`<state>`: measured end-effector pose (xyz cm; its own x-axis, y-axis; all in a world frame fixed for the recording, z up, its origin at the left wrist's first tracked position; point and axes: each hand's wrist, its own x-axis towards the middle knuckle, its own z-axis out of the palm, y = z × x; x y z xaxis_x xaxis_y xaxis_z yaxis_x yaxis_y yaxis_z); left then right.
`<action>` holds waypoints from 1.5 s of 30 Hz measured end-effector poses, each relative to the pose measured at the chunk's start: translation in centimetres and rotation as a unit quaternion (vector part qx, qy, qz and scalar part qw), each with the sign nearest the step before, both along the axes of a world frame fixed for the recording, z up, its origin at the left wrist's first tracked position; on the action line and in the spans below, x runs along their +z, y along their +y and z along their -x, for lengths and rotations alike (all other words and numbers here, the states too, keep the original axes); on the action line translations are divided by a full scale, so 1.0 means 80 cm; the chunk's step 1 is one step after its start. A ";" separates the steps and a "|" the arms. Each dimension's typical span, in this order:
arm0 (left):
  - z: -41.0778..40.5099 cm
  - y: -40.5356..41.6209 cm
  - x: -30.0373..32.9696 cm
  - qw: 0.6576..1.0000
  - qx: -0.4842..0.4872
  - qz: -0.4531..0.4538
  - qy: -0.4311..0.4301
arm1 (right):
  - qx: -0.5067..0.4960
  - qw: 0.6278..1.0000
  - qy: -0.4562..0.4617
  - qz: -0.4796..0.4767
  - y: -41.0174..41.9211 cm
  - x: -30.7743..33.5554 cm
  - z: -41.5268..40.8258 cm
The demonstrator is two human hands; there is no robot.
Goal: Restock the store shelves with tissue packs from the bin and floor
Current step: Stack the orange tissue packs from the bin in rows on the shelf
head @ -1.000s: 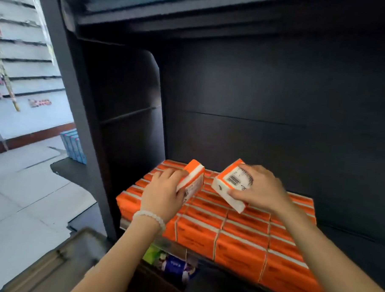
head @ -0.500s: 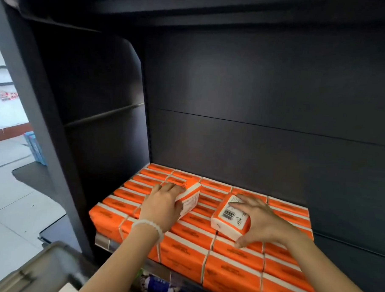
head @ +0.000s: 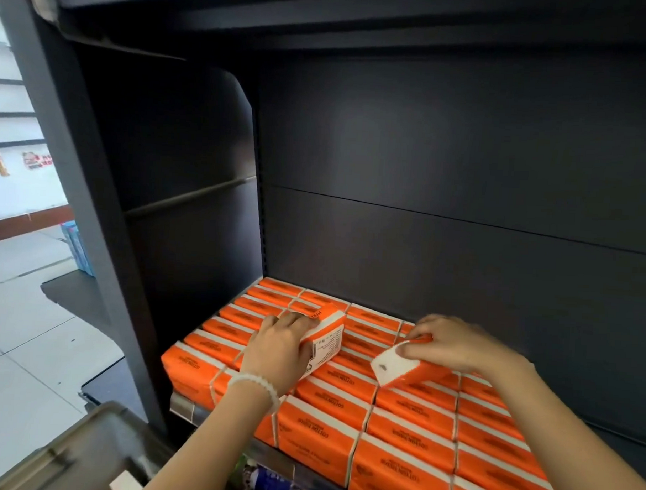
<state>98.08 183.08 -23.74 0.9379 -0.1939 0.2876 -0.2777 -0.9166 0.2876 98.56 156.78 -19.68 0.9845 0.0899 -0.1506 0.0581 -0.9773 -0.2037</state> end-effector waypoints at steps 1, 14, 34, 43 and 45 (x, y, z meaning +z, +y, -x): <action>0.000 0.000 -0.002 1.000 0.000 0.001 0.000 | -0.003 1.000 0.002 0.016 0.007 0.002 -0.005; -0.012 0.004 -0.006 1.000 -0.002 0.011 -0.006 | 0.040 0.981 -0.044 -0.187 0.005 -0.014 -0.012; -0.014 0.013 -0.021 0.998 0.024 -0.038 0.035 | -0.054 0.913 0.031 -0.403 -0.048 -0.064 0.006; -0.008 0.012 -0.029 0.999 0.031 -0.029 0.025 | -0.153 0.843 -0.043 -0.513 -0.036 -0.048 0.003; -0.007 0.011 -0.029 0.999 0.030 -0.030 0.022 | -0.155 0.843 -0.090 -0.508 -0.034 -0.037 0.003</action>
<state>98.65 184.00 -26.05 0.9596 -0.1531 0.2359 -0.2105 -0.9472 0.2418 98.31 154.07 -22.62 0.9830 -0.1835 0.0044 -0.0477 -0.2785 -0.9593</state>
